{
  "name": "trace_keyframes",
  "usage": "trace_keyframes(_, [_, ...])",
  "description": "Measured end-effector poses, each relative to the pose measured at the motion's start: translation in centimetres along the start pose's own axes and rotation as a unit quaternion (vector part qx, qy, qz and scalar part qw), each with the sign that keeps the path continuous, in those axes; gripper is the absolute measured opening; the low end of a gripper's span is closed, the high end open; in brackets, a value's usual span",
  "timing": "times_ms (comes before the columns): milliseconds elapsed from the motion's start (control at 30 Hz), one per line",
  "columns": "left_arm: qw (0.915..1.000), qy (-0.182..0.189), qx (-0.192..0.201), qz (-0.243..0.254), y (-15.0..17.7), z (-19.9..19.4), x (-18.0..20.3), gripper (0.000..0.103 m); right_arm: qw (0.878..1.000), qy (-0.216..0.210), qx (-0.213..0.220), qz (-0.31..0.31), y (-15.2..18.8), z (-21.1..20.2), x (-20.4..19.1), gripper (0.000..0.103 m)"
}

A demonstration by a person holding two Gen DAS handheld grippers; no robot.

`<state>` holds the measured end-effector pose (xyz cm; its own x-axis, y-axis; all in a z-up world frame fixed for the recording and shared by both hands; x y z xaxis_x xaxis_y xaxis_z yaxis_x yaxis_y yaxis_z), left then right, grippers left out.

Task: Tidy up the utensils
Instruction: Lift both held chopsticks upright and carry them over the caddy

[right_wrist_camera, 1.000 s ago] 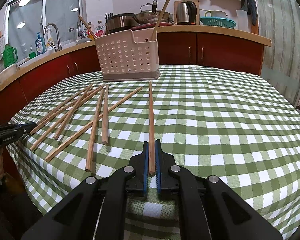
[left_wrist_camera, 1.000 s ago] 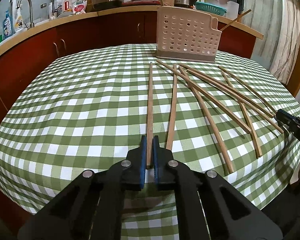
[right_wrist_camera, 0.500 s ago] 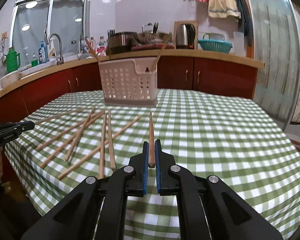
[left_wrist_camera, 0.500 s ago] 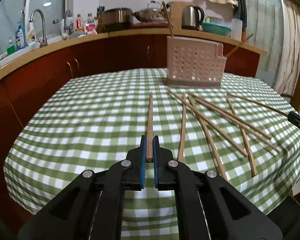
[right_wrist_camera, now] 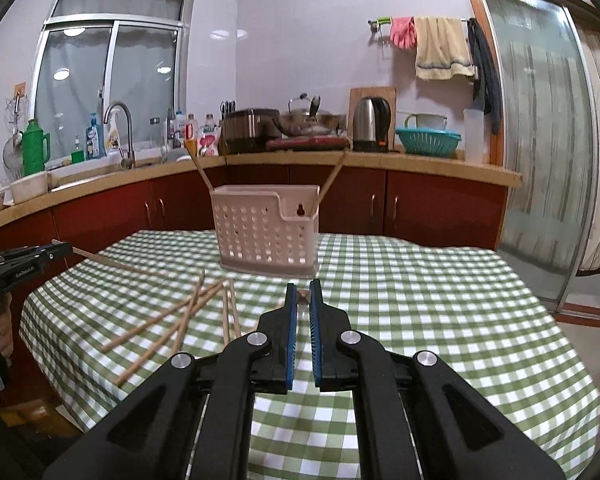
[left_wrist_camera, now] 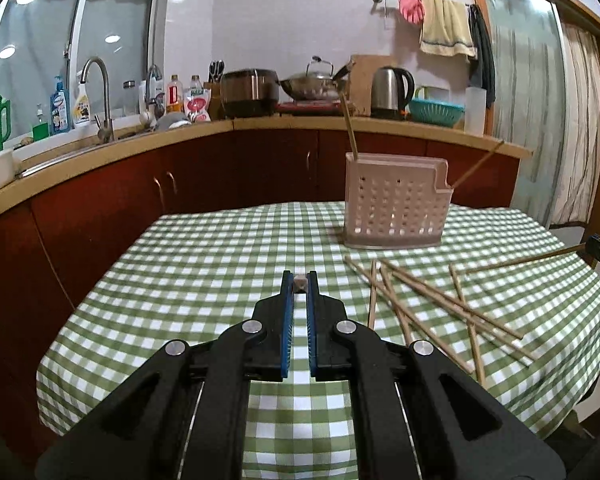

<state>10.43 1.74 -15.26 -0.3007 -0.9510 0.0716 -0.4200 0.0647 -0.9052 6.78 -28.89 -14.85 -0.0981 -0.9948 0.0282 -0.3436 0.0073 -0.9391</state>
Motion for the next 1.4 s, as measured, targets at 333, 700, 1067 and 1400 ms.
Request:
trace_keyframes(333, [0.9997,0.017,0.019,-0.003,-3.0,-0.9,0.5,0.007,1.000,-0.008,0.030,0.005,-3.1,-1.3,-0.2,0.007])
trace_keyframes(700, [0.9993,0.031,0.017,0.010,-6.0,0.5,0.7,0.007,0.999,-0.008,0.036,-0.001,-5.2,0.5,-0.6,0.007])
trace_keyframes(1067, [0.9985,0.050,0.024,0.004,-8.7,2.7,0.6,0.007,0.999,-0.012,0.039,0.003,-7.1,2.7,-1.0,0.007])
trace_keyframes(1400, [0.9960,0.073,0.050,0.012,-12.5,3.4,1.8,0.007,0.998,-0.016,0.056,0.006,-10.0,3.6,-1.2,0.007])
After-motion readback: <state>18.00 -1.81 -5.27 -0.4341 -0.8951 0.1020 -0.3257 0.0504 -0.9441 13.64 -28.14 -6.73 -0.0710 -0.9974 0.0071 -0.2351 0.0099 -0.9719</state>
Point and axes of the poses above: each gripper's, at about its wrist camera, not at the fingertips, and z roughly the way its jaws point, x to its right, y to its underside, the point moved 7 cm from there along z, roughly the way its jaws point, and after that the axes turned 13 degrees about y, right-handed, at the moved point
